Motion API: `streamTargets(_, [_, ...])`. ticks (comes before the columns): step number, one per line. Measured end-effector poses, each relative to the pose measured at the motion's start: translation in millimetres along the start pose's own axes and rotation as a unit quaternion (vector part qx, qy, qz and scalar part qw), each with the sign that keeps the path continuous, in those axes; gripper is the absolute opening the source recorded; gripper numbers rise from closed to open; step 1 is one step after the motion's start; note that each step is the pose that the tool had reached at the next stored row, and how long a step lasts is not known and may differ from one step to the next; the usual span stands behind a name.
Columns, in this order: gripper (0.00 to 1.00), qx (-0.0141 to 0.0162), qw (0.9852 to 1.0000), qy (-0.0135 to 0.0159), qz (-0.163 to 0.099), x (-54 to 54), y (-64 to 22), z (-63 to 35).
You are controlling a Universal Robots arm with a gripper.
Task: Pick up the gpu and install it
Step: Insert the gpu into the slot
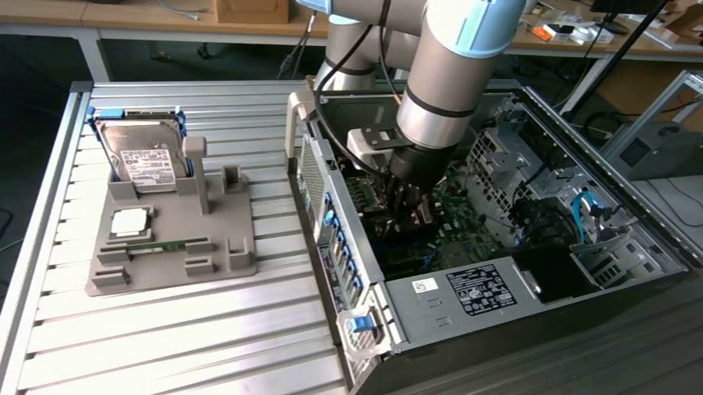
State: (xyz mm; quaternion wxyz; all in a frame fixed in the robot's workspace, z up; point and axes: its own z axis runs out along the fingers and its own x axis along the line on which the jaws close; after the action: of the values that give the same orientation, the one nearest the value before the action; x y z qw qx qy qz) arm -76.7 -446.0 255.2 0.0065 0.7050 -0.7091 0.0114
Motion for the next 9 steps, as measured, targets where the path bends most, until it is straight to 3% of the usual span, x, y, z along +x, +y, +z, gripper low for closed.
streamTargets(9, [0.27,-0.0009,1.0000,-0.0001,0.000,0.1,0.0,3.9])
